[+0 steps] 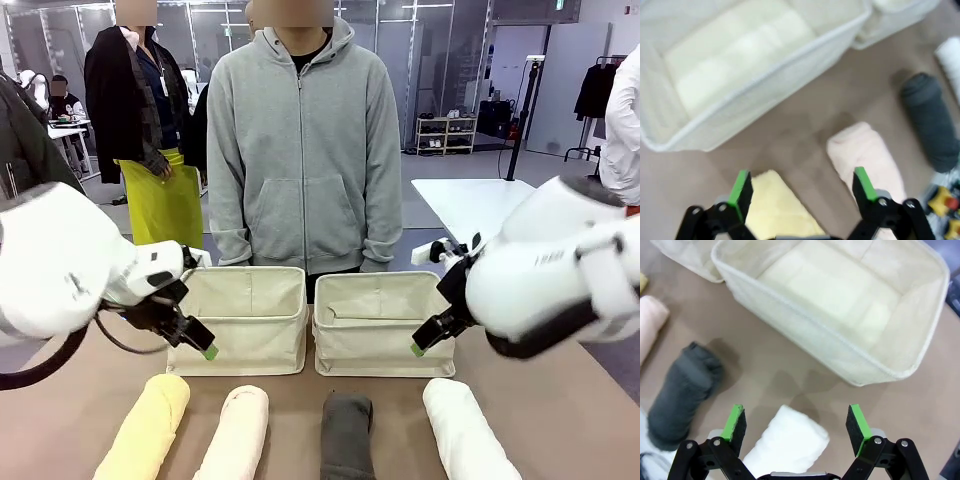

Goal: Divide the towels into two baskets.
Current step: Pick up one hotel-folded towel and place it in the Fabric basket indicated by the person.

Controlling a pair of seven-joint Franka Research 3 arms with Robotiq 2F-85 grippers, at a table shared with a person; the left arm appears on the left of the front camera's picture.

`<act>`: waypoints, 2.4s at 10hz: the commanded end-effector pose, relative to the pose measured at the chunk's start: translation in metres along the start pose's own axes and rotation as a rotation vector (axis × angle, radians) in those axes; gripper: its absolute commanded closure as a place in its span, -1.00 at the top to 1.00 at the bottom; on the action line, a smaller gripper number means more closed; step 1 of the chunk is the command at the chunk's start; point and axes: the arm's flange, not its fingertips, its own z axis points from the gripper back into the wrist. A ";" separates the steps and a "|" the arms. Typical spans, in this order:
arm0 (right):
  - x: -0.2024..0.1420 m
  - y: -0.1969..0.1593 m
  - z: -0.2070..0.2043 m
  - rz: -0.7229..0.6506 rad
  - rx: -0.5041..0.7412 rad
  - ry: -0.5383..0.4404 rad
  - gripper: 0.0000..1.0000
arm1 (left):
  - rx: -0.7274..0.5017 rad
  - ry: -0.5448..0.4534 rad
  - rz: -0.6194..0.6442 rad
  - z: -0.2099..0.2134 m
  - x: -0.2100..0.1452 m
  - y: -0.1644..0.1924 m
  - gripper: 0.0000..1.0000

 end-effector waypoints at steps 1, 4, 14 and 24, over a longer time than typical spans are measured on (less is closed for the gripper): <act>-0.002 -0.030 0.021 -0.071 0.160 0.012 1.00 | -0.184 0.022 0.076 0.033 -0.007 0.037 1.00; -0.019 -0.072 0.038 -0.255 0.450 -0.029 1.00 | -0.477 -0.101 0.204 0.065 -0.038 0.084 1.00; -0.237 -0.259 0.173 -0.839 0.573 -0.364 1.00 | -0.506 -0.567 0.652 0.182 -0.245 0.217 1.00; -0.256 -0.265 0.181 -0.861 0.544 -0.396 1.00 | -0.472 -0.572 0.697 0.191 -0.255 0.222 1.00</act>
